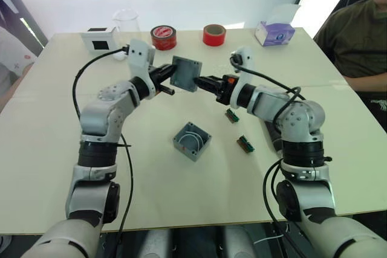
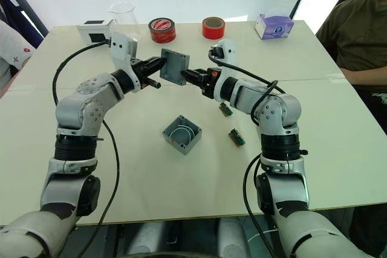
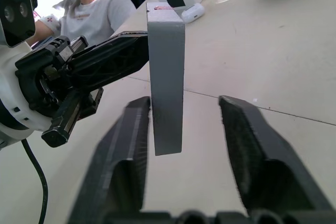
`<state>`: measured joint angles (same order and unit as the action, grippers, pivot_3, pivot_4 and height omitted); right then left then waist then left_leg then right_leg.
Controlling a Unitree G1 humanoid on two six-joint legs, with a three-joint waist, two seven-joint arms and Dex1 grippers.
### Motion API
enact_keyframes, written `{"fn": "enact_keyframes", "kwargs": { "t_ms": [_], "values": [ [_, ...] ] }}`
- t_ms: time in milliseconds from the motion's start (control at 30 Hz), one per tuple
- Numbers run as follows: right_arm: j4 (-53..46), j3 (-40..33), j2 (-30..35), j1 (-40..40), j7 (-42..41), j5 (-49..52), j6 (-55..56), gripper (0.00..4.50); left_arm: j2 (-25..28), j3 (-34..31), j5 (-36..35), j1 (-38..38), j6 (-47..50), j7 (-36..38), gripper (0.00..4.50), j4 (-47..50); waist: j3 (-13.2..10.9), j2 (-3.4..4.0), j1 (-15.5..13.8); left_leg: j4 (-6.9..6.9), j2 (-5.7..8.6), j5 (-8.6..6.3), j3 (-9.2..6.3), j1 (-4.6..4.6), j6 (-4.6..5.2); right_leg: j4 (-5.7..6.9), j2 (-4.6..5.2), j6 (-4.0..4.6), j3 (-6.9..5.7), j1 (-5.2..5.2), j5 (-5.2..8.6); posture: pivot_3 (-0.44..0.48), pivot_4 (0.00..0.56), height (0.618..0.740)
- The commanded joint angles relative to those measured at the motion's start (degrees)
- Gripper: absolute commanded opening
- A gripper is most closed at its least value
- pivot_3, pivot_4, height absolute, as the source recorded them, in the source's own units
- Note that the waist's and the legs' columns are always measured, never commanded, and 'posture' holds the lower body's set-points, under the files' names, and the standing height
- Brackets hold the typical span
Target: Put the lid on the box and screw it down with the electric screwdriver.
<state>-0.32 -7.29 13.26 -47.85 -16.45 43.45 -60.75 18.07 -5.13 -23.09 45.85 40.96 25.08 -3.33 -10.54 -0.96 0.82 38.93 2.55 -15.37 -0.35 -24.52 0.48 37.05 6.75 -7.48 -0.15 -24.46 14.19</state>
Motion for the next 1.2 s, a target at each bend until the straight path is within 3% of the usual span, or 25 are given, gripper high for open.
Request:
{"fn": "enact_keyframes", "kwargs": {
  "t_ms": [33,67,333,467,533,667,867,900,967,1033,1133,1200],
  "values": [
    [-0.87,-0.96,-0.61,-2.35,-0.07,-0.29,1.72,0.31,0.2,-0.01,-0.44,1.76,-0.82,0.52,0.0,2.81,0.0,0.0,0.01,0.0,0.0,0.0,0.0,0.0,0.0,0.0,0.0,0.0,0.0,0.0,0.0,0.0,0.15,0.74],
    [-0.87,-1.01,-0.92,-2.36,0.06,-0.34,1.75,0.11,0.18,0.02,-0.54,1.82,-0.83,0.62,0.0,2.83,0.0,0.0,-0.03,0.0,-0.01,0.0,0.0,0.0,0.0,0.0,0.0,0.0,0.0,0.0,0.0,0.0,0.15,0.74],
    [-0.97,-2.2,-2.41,-2.29,1.14,0.11,1.28,0.11,0.78,-0.36,-1.33,1.71,-0.75,1.67,0.0,2.99,0.0,0.0,-0.03,0.0,0.0,0.0,0.0,0.0,0.0,0.0,0.0,0.0,0.0,0.0,0.0,0.0,0.15,0.74],
    [-1.37,-2.5,-2.85,-1.97,1.26,0.31,1.28,0.11,1.48,-0.24,-1.51,1.66,-1.09,3.02,1.25,2.95,0.0,0.0,-0.08,0.0,0.0,0.0,0.0,0.0,0.0,0.0,0.0,0.0,0.0,0.0,0.0,0.0,0.15,0.74],
    [-2.51,-1.99,-2.36,-1.4,0.59,-1.23,4.14,0.11,4.57,-0.84,-2.47,1.4,0.66,5.47,1.9,4.42,-0.01,0.01,0.07,0.0,0.0,0.0,0.0,0.0,0.0,-0.01,0.0,0.0,0.0,0.0,0.0,0.0,0.15,0.74],
    [-8.29,1.85,3.2,1.67,-4.42,-7.43,12.81,0.11,11.21,-7.8,-8.45,1.5,6.11,8.17,1.9,6.94,-0.04,0.06,0.3,-0.07,-0.01,0.0,0.01,0.0,0.0,-0.01,-0.02,0.0,0.0,-0.08,0.0,0.0,0.15,0.74],
    [-21.7,6.96,13.18,11.61,-9.16,-17.29,23.54,0.11,15.86,-10.84,-13.8,-1.7,11.91,10.71,1.9,8.97,-0.03,0.05,-0.35,-0.1,-0.02,-0.02,0.02,0.0,0.03,-0.07,0.0,-0.01,-0.02,-0.05,0.01,0.0,0.15,0.74],
    [-23.77,8.73,15.03,13.59,-9.98,-20.3,26.75,0.11,15.99,-10.5,-14.13,-2.0,12.18,10.91,1.4,9.09,-0.04,0.05,-0.33,-0.07,0.02,-0.05,0.02,0.0,0.09,-0.07,0.02,-0.01,-0.02,-0.02,0.01,0.0,0.15,0.74],
    [-26.6,12.55,18.3,17.45,-10.7,-27.95,35.36,0.11,16.71,-8.52,-14.44,-2.8,12.45,12.64,1.04,9.72,-0.04,0.03,-0.2,-0.02,0.03,-0.11,0.02,0.0,0.19,-0.07,0.02,-0.01,-0.02,0.01,0.01,0.0,0.15,0.74],
    [-28.1,17.36,22.55,21.41,-11.06,-38.05,45.35,0.11,17.21,-6.08,-14.5,-3.26,12.62,15.17,0.18,10.14,-0.04,0.03,-0.1,0.01,0.02,-0.1,0.02,0.02,0.18,-0.08,0.01,-0.02,-0.02,0.01,0.01,0.0,0.15,0.74],
    [-25.11,26.51,32.03,25.22,-7.18,-62.96,63.99,0.11,17.57,-2.56,-14.46,-3.35,12.25,18.69,0.09,10.17,-0.04,0.03,-0.12,0.01,0.03,-0.05,0.06,0.04,0.07,-0.11,0.01,-0.03,-0.01,0.01,0.03,0.0,0.15,0.74],
    [-22.57,28.91,34.33,26.08,-4.07,-71.52,70.95,0.11,17.76,-1.03,-13.93,-3.05,11.48,20.21,0.09,9.36,-0.05,0.01,-0.04,0.03,0.05,-0.03,0.08,0.04,0.05,-0.23,0.01,-0.03,-0.01,0.02,0.03,0.0,0.15,0.74]
  ]
}}
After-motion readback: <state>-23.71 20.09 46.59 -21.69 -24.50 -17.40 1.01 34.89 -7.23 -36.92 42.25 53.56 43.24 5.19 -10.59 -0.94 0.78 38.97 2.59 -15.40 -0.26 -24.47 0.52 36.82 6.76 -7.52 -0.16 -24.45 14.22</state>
